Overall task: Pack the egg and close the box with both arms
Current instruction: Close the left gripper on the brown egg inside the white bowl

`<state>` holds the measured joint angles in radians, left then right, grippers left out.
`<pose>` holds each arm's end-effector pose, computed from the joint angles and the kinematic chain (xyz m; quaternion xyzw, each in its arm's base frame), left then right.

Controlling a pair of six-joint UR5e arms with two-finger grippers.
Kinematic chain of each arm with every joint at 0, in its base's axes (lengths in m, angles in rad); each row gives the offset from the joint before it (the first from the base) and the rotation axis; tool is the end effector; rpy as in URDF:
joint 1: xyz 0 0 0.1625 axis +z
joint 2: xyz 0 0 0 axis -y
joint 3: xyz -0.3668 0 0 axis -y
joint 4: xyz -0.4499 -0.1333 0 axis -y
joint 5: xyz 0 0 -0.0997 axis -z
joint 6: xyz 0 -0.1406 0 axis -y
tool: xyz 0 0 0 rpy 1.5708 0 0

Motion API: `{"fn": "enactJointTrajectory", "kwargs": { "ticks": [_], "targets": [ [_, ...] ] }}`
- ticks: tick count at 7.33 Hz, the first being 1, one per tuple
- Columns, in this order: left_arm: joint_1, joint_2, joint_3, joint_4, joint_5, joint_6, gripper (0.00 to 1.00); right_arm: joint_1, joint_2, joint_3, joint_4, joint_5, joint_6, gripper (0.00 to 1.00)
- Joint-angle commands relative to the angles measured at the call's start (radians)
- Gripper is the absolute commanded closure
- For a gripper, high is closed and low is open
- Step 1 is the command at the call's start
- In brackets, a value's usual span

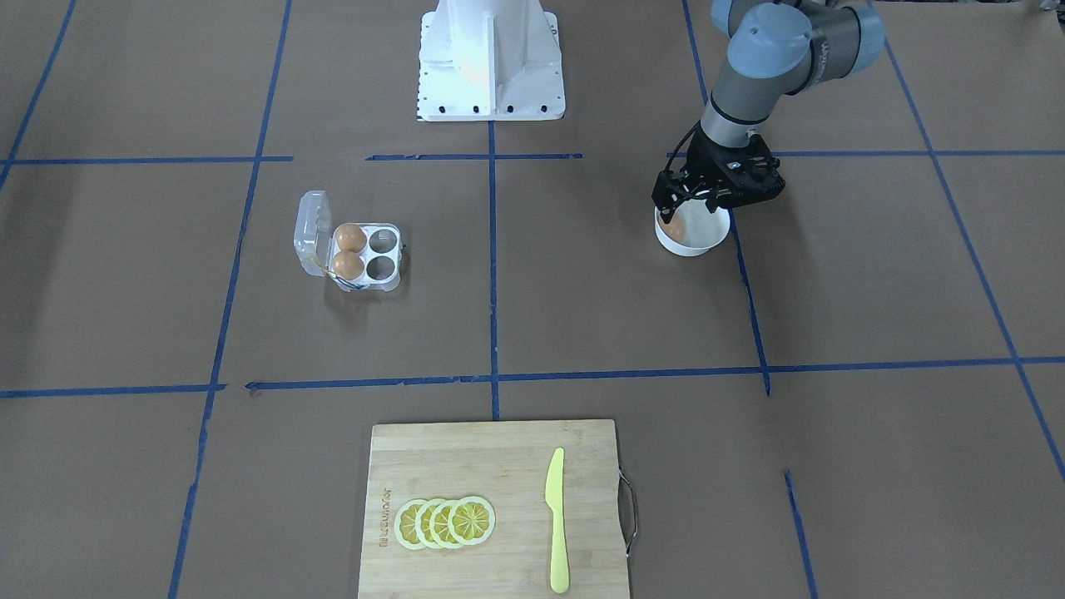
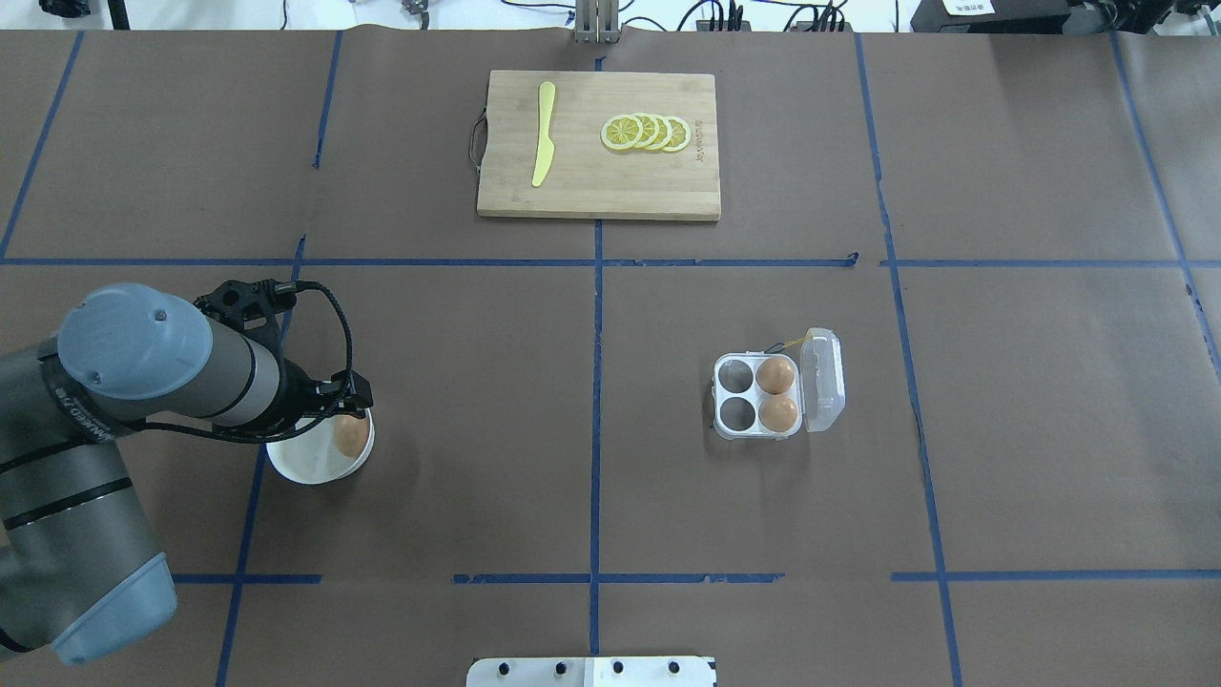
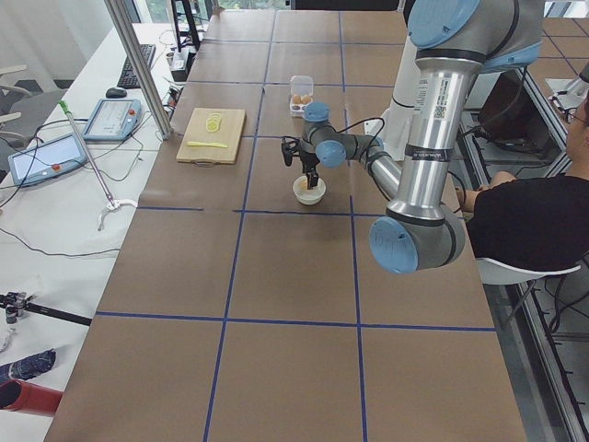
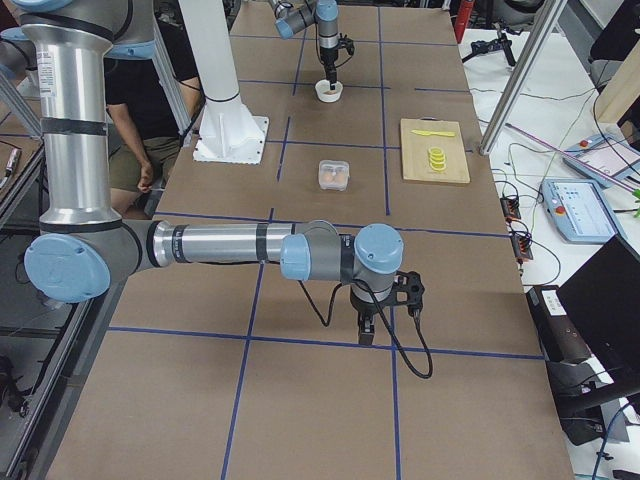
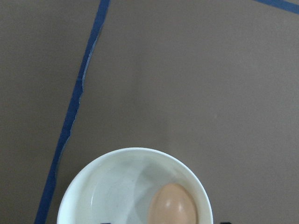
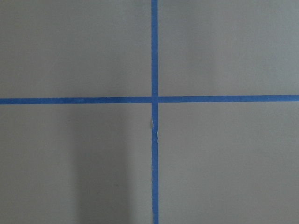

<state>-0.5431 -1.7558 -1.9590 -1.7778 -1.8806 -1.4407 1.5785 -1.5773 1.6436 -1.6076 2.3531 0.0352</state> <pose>0.4759 -0.3929 0.3041 -0.0106 0.4018 -0.1299 0.9064 0.0384 -0.5488 0.5962 0.0084 -0.3814 0.0142 0.9243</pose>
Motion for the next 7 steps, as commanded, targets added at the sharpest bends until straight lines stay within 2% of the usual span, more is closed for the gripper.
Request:
{"fn": "enactJointTrajectory", "kwargs": {
  "ticks": [1,7],
  "targets": [
    [0.003,-0.001,0.020,0.000,0.000,0.026,0.18,0.000,0.000,0.001,0.000,0.000,0.000,0.00],
    [0.028,-0.004,0.065,-0.045,0.001,0.032,0.19,0.000,0.002,0.002,0.000,0.000,0.000,0.00]
  ]
}}
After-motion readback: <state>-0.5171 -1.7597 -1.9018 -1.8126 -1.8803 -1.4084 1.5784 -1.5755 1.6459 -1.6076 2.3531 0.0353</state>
